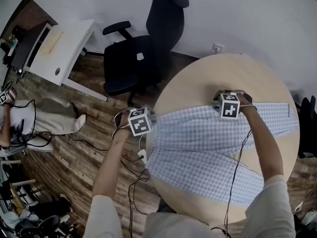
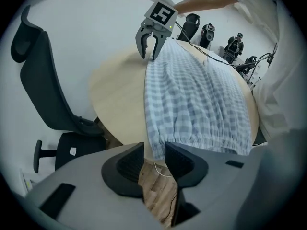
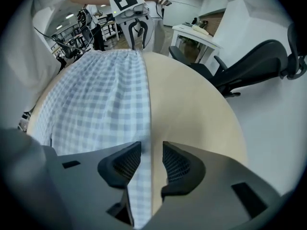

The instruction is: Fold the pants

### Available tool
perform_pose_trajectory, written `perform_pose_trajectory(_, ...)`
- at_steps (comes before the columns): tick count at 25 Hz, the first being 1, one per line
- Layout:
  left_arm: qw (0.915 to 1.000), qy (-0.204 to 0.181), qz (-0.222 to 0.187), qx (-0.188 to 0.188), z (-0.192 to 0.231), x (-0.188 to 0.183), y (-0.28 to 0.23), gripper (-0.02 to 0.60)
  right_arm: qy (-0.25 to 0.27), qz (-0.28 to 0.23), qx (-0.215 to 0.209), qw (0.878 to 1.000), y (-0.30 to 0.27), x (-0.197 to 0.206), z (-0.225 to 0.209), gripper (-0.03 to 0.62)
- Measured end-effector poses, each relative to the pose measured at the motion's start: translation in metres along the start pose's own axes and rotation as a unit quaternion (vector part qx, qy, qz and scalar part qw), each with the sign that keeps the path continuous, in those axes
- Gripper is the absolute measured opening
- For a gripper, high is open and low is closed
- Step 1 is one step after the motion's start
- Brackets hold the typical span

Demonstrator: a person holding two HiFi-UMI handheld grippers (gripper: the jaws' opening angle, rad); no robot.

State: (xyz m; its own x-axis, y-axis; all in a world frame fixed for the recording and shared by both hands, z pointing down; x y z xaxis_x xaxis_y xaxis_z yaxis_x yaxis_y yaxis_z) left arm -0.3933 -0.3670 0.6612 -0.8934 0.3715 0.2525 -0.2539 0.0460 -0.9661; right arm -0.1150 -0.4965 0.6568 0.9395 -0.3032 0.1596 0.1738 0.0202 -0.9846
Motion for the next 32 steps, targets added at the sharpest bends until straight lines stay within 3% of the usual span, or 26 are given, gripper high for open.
perform_pose_trajectory(8, 0.998, 0.004, 0.021, 0.06, 0.015, -0.01, -0.007, 0.153, -0.033, -0.012, -0.079, 0.996, -0.006, 0.013, -0.015, 0.118)
perform_pose_trajectory(12, 0.9959, -0.006, 0.031, 0.084, 0.018, -0.017, -0.006, 0.147, -0.039, -0.017, -0.087, 0.995, -0.005, 0.013, -0.014, 0.106)
perform_pose_trajectory(14, 0.9953, -0.014, 0.035, 0.089, 0.013, -0.015, -0.009, 0.105, -0.032, -0.022, -0.078, 0.996, -0.004, 0.012, -0.008, 0.037)
perform_pose_trajectory(20, 0.9972, -0.024, 0.023, 0.067, 0.0, -0.009, -0.007, 0.058, -0.021, -0.032, -0.027, 0.999, 0.001, 0.014, 0.009, 0.032)
perform_pose_trajectory(26, 0.998, -0.06, 0.017, -0.014, -0.019, -0.005, 0.014, 0.055, -0.012, -0.054, 0.043, 0.998, 0.048, 0.015, 0.031, 0.032)
perform_pose_trajectory(32, 0.9926, -0.084, -0.002, -0.088, -0.055, -0.014, 0.054, 0.055, 0.005, -0.048, 0.098, 0.994, 0.09, 0.014, 0.085, 0.033)
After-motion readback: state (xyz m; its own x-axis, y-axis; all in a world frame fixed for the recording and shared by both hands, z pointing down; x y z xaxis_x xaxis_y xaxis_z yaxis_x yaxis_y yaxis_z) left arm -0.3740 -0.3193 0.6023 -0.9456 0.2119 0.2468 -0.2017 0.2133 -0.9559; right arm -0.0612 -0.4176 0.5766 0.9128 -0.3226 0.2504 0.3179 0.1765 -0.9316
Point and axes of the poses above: the fingertips, and each gripper's own axes: y backward along the fingers, z to its left, x out of its underside, the point moved 9 cm from there along y, backward along the fingers, and after that the axes turned 2 degrees about z, right-handed, at the moved point
